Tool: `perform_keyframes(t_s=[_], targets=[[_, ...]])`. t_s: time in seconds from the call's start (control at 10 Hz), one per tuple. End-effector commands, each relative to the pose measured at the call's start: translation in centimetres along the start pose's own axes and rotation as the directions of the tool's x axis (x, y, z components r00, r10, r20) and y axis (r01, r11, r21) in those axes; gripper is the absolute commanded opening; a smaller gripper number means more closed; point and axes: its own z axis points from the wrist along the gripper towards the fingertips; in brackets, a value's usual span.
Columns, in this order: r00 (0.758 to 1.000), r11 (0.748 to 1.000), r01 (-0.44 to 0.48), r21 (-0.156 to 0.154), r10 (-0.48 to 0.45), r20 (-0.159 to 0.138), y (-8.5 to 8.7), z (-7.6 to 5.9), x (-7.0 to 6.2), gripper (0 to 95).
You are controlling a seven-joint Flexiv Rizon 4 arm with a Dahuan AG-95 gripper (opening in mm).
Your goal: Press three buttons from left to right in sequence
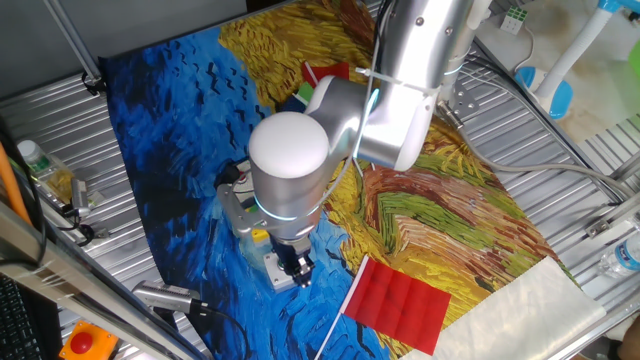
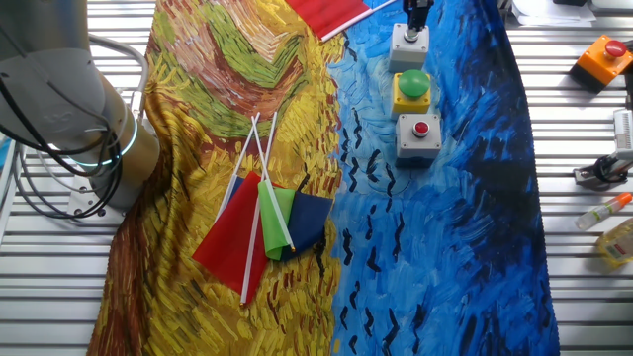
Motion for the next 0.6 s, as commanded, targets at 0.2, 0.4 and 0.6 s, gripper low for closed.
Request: perform_keyframes(t_s=[0.2,0.4,0.6], targets=[[1.0,1.0,0.02,-0.009,-0.02,-0.001,-0.01,-0.03,0.05,57.0],[1.0,1.0,0.025,-0.015,-0.025,-0.004,-0.01,-0.03,0.05,57.0],[1.0,0.999,0.026,-0.024,-0.026,-0.009,-0.01,-0.03,0.05,57.0]])
